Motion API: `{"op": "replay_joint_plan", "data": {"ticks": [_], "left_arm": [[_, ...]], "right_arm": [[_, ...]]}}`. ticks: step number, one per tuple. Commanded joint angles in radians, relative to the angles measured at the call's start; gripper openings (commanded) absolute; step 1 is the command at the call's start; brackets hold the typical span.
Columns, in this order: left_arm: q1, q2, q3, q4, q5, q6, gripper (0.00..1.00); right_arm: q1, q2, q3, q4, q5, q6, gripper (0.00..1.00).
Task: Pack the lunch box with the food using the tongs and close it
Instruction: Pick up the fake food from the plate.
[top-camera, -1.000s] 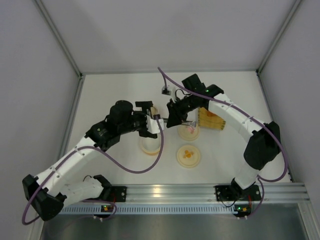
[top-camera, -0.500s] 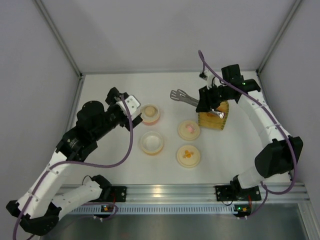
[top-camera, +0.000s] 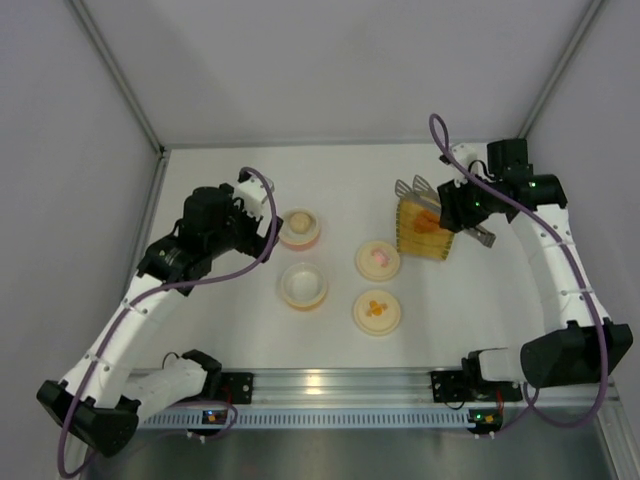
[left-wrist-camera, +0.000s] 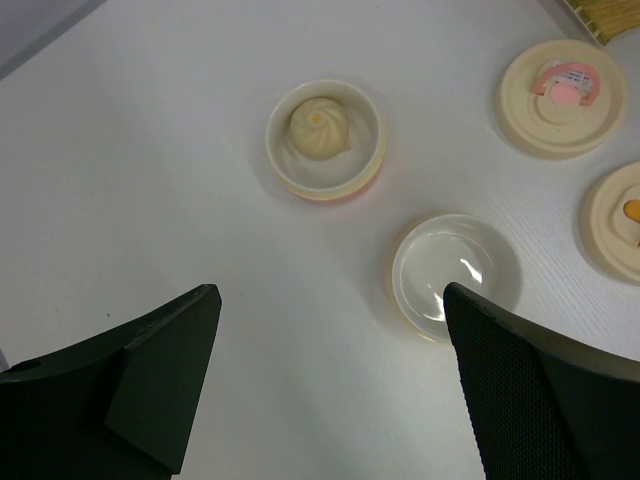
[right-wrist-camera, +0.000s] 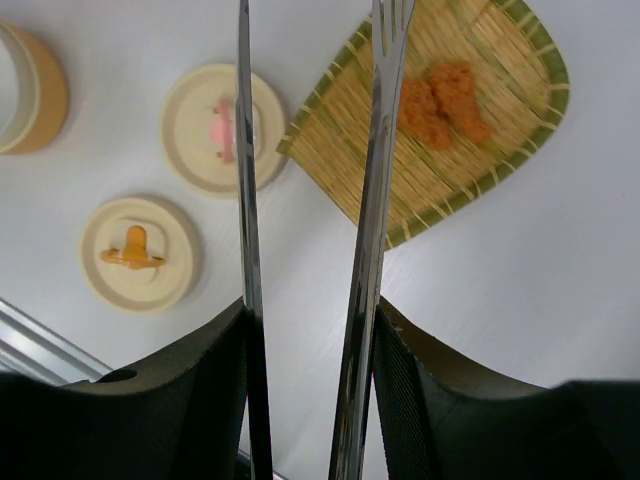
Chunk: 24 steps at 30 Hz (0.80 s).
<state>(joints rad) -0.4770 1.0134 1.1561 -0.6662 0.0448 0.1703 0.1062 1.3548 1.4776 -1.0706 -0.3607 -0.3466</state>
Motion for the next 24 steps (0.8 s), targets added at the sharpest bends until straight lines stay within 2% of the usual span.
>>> {"op": "replay_joint_plan", "data": {"ticks": [1, 11, 24], "left_arm": [[0.012, 0.002, -0.016, 0.023, 0.012, -0.04, 0.98], [0.02, 0.054, 0.007, 0.011, 0.11, -0.005, 0.98], [0.034, 0.116, 0.027, 0.03, 0.115, 0.023, 0.99]], "right_arm": [[-0.04, -0.063, -0.042, -0.038, 0.112, -0.098, 0.46], [-0.072, -0.076, -0.161, 0.009, 0.121, -0.379, 0.41], [-0.094, 0.003, -0.211, 0.107, 0.149, -0.488, 0.42]]}}
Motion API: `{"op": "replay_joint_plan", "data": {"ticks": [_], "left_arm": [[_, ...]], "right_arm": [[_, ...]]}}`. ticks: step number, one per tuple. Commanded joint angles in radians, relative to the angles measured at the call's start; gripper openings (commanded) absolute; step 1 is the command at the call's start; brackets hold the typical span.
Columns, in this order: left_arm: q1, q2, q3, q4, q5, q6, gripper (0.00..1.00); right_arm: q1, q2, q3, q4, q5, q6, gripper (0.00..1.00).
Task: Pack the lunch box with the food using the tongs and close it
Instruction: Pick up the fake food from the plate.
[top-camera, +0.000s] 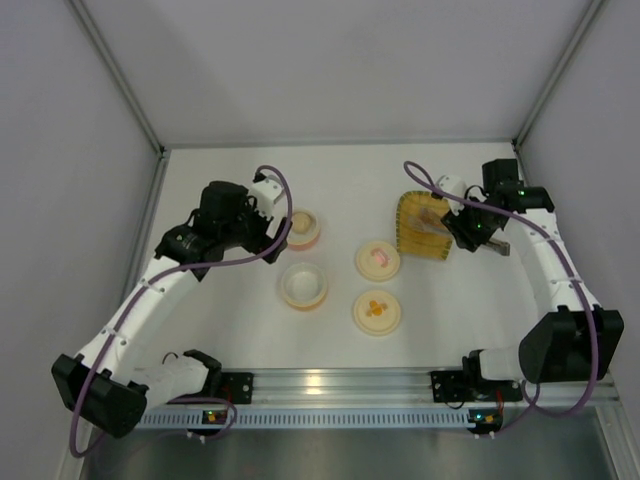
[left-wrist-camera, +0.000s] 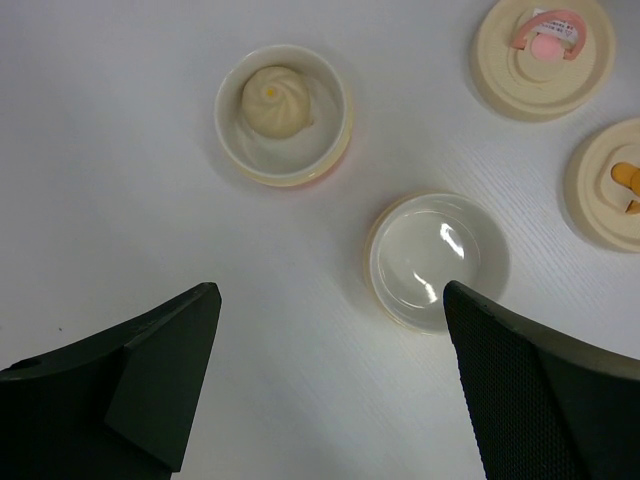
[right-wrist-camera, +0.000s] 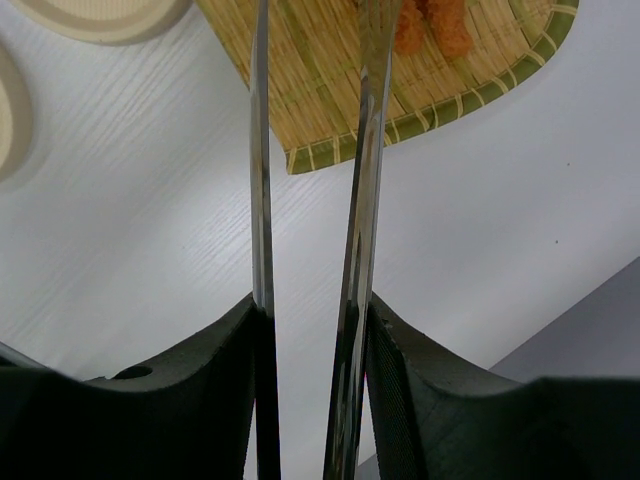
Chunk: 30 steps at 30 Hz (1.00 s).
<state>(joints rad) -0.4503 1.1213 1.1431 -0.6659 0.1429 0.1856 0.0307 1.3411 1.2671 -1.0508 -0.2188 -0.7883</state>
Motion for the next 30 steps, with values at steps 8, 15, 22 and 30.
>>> {"op": "replay_joint_plan", "data": {"ticks": [8, 15, 22, 30], "left_arm": [[0.01, 0.028, 0.046, 0.032, 0.003, 0.028, 0.98], [0.012, 0.049, 0.053, 0.035, -0.005, 0.032, 0.98], [0.012, 0.075, 0.072, 0.038, 0.001, 0.029, 0.98], [0.012, 0.078, 0.069, 0.042, 0.001, 0.029, 0.99]], "right_arm": [[-0.021, 0.069, 0.005, 0.135, 0.024, -0.081, 0.42], [-0.02, 0.099, -0.031, 0.196, 0.055, -0.111, 0.42], [-0.055, 0.128, -0.037, 0.216, 0.061, -0.127, 0.42], [-0.063, 0.142, -0.061, 0.247, 0.082, -0.143, 0.44]]}}
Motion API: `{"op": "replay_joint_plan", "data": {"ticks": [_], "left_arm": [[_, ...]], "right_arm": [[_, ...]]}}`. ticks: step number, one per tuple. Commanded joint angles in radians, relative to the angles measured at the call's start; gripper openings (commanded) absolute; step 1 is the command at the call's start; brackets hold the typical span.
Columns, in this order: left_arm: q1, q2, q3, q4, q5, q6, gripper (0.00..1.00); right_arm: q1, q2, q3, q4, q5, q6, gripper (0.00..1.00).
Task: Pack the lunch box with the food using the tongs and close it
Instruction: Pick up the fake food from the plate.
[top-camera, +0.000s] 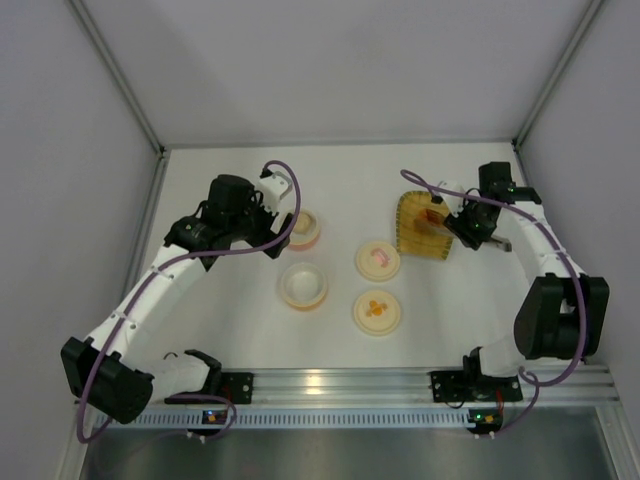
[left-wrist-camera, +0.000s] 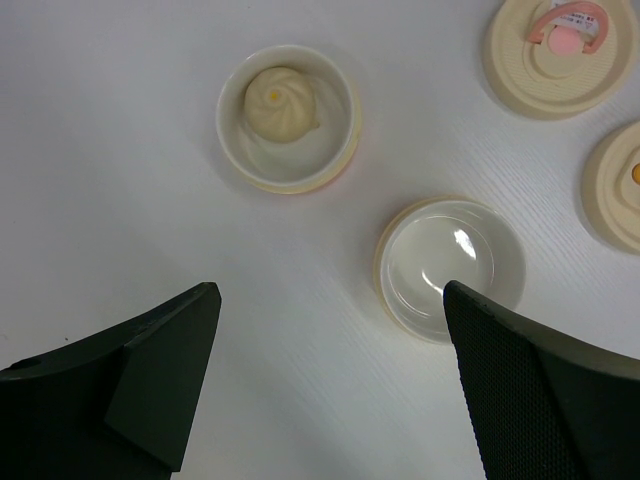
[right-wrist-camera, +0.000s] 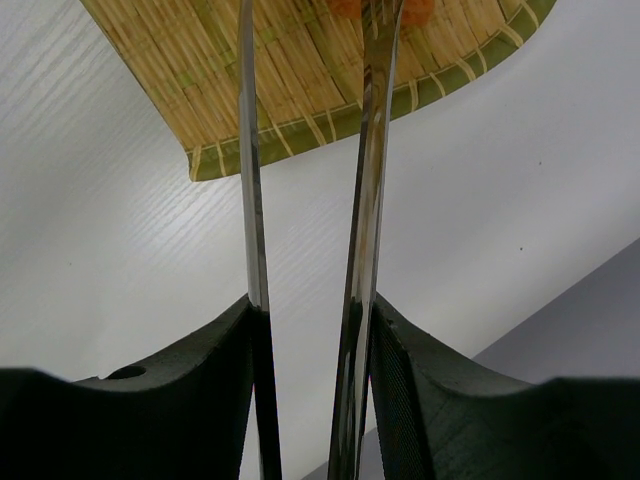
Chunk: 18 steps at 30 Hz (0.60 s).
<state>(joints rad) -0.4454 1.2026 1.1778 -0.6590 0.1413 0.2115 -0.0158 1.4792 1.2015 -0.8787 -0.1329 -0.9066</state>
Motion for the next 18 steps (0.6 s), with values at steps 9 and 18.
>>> {"op": "replay_joint_plan", "data": {"ticks": [9, 18], "left_arm": [[0.007, -0.003, 0.033, 0.038, -0.002, 0.012, 0.98], [0.007, -0.002, 0.034, 0.044, -0.006, 0.017, 0.98]], "right_arm": [[-0.015, 0.03, 0.021, 0.041, -0.054, -0.023, 0.44], [-0.015, 0.023, 0.044, 0.003, -0.062, -0.049, 0.23]]}}
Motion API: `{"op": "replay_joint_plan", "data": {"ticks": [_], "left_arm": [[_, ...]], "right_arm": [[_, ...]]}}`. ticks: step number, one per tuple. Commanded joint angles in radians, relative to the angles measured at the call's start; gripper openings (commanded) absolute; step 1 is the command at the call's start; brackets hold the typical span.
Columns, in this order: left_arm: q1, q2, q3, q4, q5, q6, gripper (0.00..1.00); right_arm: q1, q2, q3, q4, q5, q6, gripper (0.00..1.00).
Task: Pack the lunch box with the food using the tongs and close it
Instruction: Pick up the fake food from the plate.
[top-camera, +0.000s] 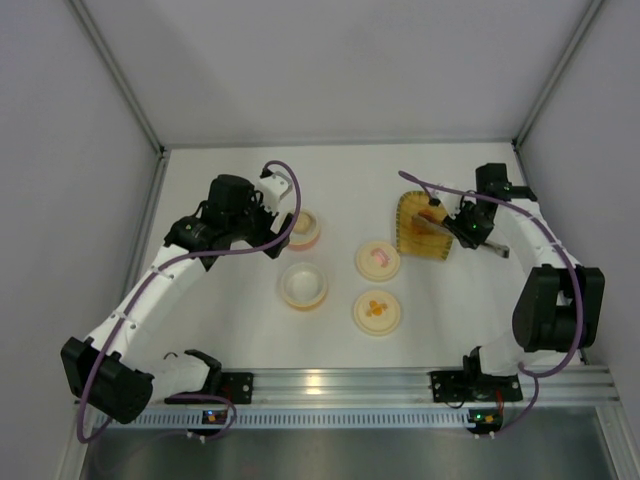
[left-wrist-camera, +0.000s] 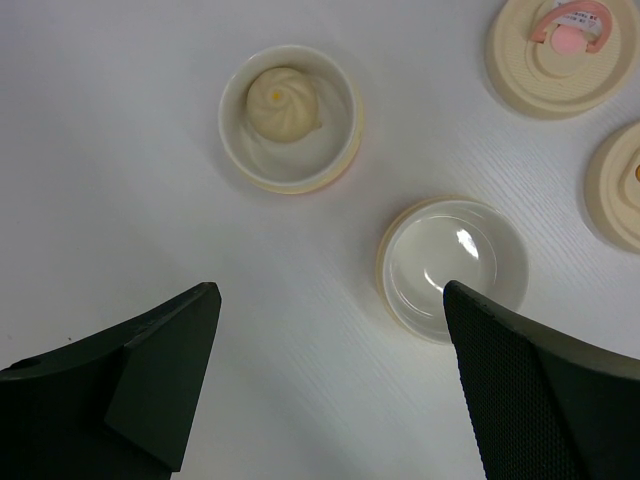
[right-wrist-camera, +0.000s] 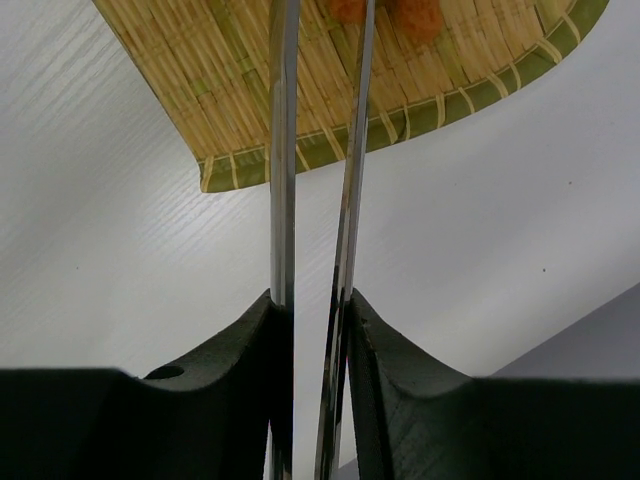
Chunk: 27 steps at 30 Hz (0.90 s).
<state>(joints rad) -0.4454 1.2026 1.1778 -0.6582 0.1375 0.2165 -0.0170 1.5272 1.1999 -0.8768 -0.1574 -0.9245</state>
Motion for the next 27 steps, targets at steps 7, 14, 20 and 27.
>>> {"op": "replay_joint_plan", "data": {"ticks": [7, 14, 20, 27], "left_arm": [[0.005, 0.0, 0.04, 0.048, 0.001, 0.015, 0.98], [0.005, -0.012, 0.037, 0.048, -0.006, 0.009, 0.98], [0.007, -0.015, 0.033, 0.046, -0.019, 0.003, 0.98], [0.088, -0.003, 0.039, 0.058, 0.028, -0.086, 0.98]], "right_arm": [[-0.014, -0.078, 0.052, -0.037, -0.036, -0.031, 0.09], [-0.014, -0.095, 0.121, -0.056, -0.057, 0.055, 0.0], [-0.014, -0.079, 0.178, -0.086, -0.068, 0.113, 0.0], [-0.014, -0.068, 0.242, -0.14, -0.125, 0.2, 0.0]]}}
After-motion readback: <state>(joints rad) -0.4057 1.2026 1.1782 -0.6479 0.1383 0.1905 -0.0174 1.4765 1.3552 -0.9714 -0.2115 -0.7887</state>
